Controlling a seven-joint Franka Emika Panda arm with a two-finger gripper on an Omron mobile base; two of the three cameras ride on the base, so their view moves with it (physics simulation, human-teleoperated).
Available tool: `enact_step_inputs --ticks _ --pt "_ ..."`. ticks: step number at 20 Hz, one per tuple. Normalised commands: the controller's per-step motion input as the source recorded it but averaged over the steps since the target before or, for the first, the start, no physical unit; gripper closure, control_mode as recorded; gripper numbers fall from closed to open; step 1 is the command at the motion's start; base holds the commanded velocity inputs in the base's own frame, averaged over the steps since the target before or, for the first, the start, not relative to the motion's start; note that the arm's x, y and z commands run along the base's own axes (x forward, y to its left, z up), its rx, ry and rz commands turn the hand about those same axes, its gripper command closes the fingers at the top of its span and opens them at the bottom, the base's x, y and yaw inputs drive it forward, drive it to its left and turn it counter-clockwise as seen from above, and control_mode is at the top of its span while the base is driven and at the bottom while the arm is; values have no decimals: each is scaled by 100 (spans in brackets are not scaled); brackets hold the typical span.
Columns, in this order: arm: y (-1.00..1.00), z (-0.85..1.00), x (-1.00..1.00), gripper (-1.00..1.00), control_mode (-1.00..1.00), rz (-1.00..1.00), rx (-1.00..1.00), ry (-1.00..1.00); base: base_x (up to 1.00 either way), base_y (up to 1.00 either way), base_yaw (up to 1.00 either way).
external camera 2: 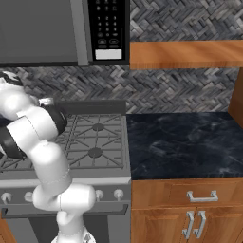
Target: Turn on the burner for the pot on the stove. Wait thirty seconds for the pot to heat up. Then add the bell pepper to the pot.
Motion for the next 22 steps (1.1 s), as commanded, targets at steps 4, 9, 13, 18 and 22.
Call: enact_step_inputs --ticks 4,9,13,18,22 --pt "12 -2 0 100 -100 0 16 31 0 0 0" --pt "3 0 12 100 -100 0 3 10 0 0 0" --pt "0 5 20 100 -100 0 0 0 0 0 0" --pt "0 0 13 100 -100 0 0 0 0 0 0" --pt "0 0 17 100 -100 0 0 0 0 0 0"
